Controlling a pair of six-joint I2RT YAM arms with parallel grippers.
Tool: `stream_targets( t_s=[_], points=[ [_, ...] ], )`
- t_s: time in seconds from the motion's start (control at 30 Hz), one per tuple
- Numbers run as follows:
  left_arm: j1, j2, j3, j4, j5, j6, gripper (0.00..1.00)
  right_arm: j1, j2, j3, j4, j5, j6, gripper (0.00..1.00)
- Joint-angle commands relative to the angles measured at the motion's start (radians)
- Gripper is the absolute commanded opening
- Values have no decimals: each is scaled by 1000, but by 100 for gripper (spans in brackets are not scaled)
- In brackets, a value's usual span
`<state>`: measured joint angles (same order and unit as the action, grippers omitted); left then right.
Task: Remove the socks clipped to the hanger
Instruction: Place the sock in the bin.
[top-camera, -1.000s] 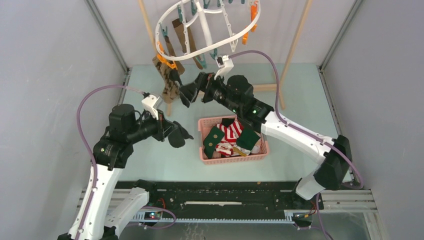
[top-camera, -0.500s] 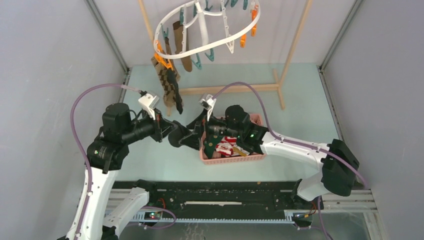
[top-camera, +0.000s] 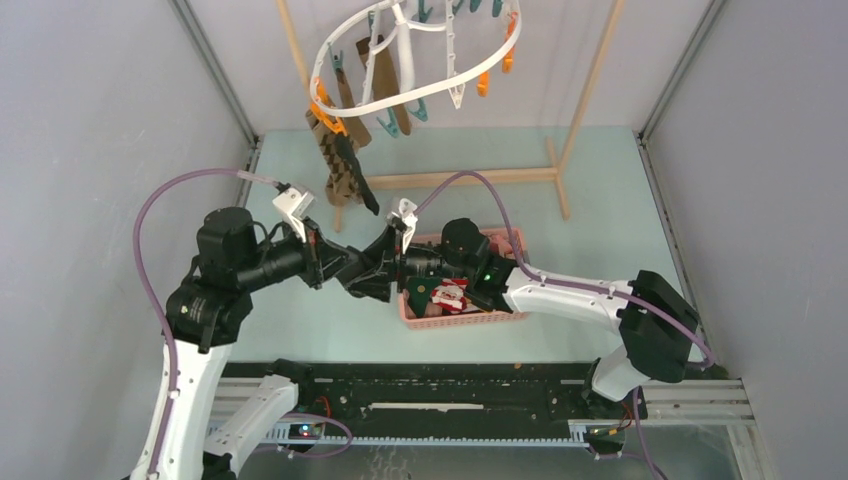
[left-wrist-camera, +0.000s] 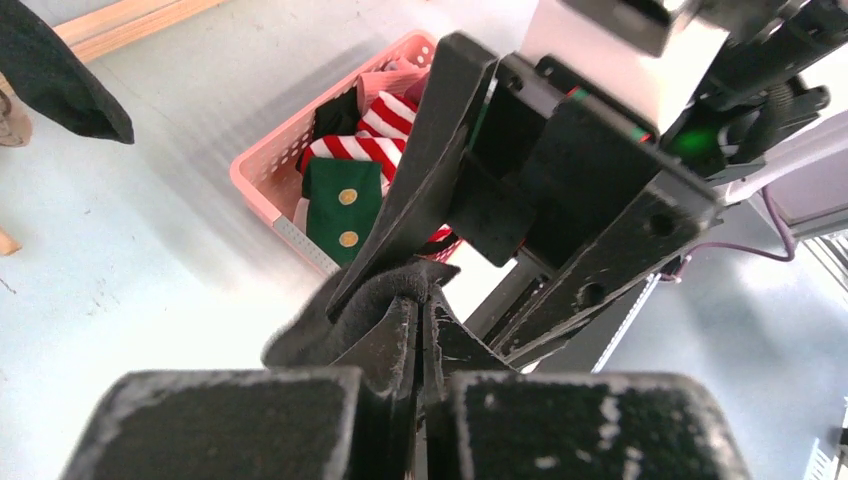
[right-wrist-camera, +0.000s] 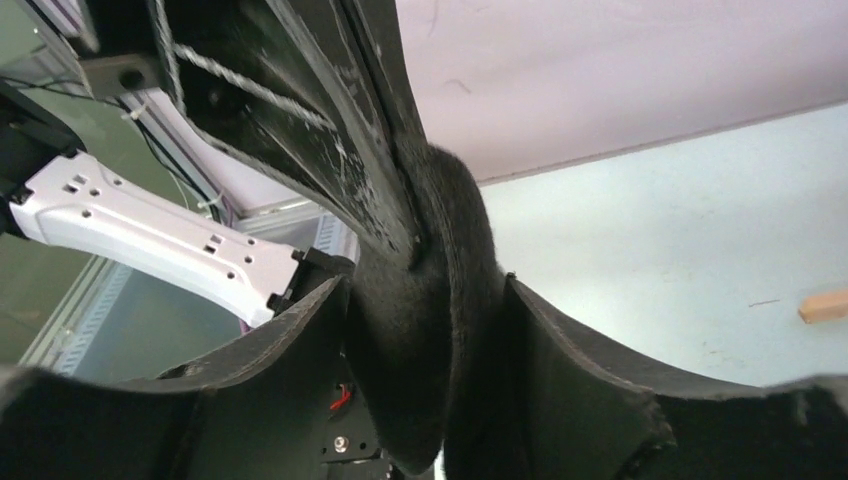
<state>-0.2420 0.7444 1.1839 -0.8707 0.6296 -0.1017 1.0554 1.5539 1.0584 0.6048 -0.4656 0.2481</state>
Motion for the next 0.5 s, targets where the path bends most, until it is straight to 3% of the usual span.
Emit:
stream_targets(
  t_s=[0.0,0.03,0.1,0.13,0.2,0.23,0.27,0.47],
  points=[
    [-5,-1,79,21,39,-32,0,11,-2,31,29,-42,-38,61],
    [-5,-1,83,21,38,-32,0,11,-8,31,21,-43,-44,55],
    [-5,0,83,20,38,-31,7,5,-17,31,5,-42,-45,32],
    [-5,-2,81,19,40,-30,20,-1,-23,31,-4,-42,-39,23],
    [-5,-2,78,12,39,-26,60,-12,-39,30,-32,-38,-36,4],
    [-5,-2,81,10,30,-21,85,-18,-50,30,-59,-28,-38,0],
    [-5,-3,83,6,14,-16,98,-24,-63,30,-94,-18,-38,0],
    [4,6,102,-35,-88,37,100,-113,-166,-78,-253,57,22,0]
  ],
)
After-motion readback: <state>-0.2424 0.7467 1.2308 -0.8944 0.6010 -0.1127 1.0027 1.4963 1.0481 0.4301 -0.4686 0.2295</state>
